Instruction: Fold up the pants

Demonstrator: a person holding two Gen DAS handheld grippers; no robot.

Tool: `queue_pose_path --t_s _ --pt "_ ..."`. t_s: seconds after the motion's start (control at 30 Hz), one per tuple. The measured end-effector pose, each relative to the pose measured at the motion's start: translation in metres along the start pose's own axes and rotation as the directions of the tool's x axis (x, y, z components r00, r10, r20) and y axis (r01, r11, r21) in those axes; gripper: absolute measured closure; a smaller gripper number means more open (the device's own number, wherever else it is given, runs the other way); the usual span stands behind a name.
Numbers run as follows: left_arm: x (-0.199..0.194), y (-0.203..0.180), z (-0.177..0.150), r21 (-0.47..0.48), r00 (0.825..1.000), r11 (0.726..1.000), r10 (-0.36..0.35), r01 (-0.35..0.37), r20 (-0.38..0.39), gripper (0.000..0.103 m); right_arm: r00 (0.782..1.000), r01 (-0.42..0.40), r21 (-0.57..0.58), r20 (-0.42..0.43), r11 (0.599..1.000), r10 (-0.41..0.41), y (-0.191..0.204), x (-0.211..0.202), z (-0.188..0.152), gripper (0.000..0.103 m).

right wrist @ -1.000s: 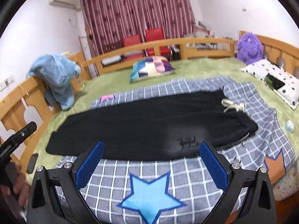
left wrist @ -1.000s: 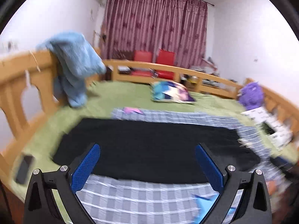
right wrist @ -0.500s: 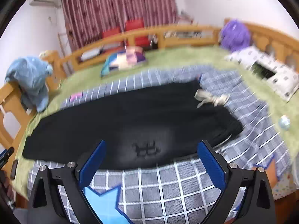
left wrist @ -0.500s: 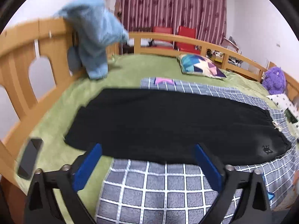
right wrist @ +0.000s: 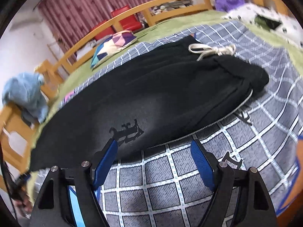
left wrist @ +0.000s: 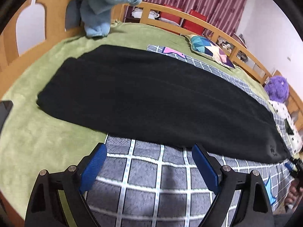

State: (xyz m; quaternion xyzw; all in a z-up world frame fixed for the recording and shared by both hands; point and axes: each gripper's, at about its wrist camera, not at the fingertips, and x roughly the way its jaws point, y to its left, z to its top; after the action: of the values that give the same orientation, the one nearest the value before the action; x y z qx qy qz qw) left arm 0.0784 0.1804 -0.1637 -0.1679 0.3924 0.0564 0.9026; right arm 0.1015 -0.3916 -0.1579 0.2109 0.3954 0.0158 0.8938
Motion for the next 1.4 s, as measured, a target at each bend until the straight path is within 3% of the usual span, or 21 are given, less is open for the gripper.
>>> queue_pose_path --t_s 0.2,0.47,0.53,0.57,0.6,0.63,0.7,0.73,0.8,0.93,1.07,1.2,1.4 --pt "0.038 0.029 0.001 -0.185 0.993 0.978 -0.104 0.093 -0.052 0.013 0.999 0.002 0.075 -0.04 0.997 0.001 -0.009 0.029 0.006 0.024" --pt "0.059 0.034 0.021 -0.191 0.996 0.979 -0.077 0.067 -0.044 0.015 0.999 0.011 0.109 -0.038 0.994 -0.007 -0.014 0.056 0.016 0.024" --pt "0.065 0.039 0.027 -0.22 0.996 0.974 -0.07 0.058 -0.047 0.022 0.999 0.013 0.127 -0.031 0.992 -0.009 -0.016 0.061 0.021 0.03" --pt "0.063 0.044 0.027 -0.233 0.997 0.971 -0.063 0.051 -0.045 0.03 0.999 0.023 0.133 -0.028 0.991 -0.019 -0.018 0.062 0.022 0.043" --pt "0.063 0.046 0.03 -0.247 0.998 0.968 -0.049 0.038 -0.042 0.042 0.999 0.042 0.14 -0.034 0.989 -0.038 -0.019 0.064 0.024 0.065" --pt "0.062 0.049 0.033 -0.25 0.998 0.968 -0.043 0.031 -0.042 0.049 0.996 0.069 0.153 -0.06 0.986 -0.061 -0.021 0.066 0.026 0.07" --pt "0.061 0.05 0.043 -0.233 0.998 0.972 -0.013 -0.001 -0.057 0.087 0.995 0.084 0.149 -0.063 0.985 -0.075 -0.019 0.063 0.03 0.078" --pt "0.058 0.051 0.049 -0.212 0.998 0.977 0.015 -0.027 -0.062 0.089 0.995 0.093 0.126 -0.051 0.988 -0.087 -0.014 0.059 0.033 0.078" --pt "0.049 0.049 0.061 -0.192 0.998 0.981 -0.01 -0.003 -0.063 0.089 0.993 0.111 0.066 -0.035 0.992 -0.109 -0.002 0.049 0.04 0.079" --pt "0.011 0.029 0.096 -0.087 0.999 0.996 -0.016 0.02 0.048 0.089 0.995 0.099 -0.016 0.014 0.995 -0.099 0.026 0.025 0.073 0.08" --pt "0.001 0.015 0.134 -0.066 0.995 0.997 -0.022 0.028 0.095 0.089 0.996 0.079 -0.074 0.056 0.994 -0.075 0.045 0.015 0.114 0.081" --pt "0.023 -0.003 0.175 -0.021 0.992 1.0 0.024 -0.021 0.123 0.089 0.996 0.062 -0.092 0.063 0.994 -0.056 0.054 0.028 0.154 0.081" --pt "0.091 -0.018 0.218 0.017 0.988 0.996 0.08 -0.083 0.134 0.089 0.996 0.069 -0.129 0.059 0.989 -0.062 0.069 0.088 0.209 0.081"
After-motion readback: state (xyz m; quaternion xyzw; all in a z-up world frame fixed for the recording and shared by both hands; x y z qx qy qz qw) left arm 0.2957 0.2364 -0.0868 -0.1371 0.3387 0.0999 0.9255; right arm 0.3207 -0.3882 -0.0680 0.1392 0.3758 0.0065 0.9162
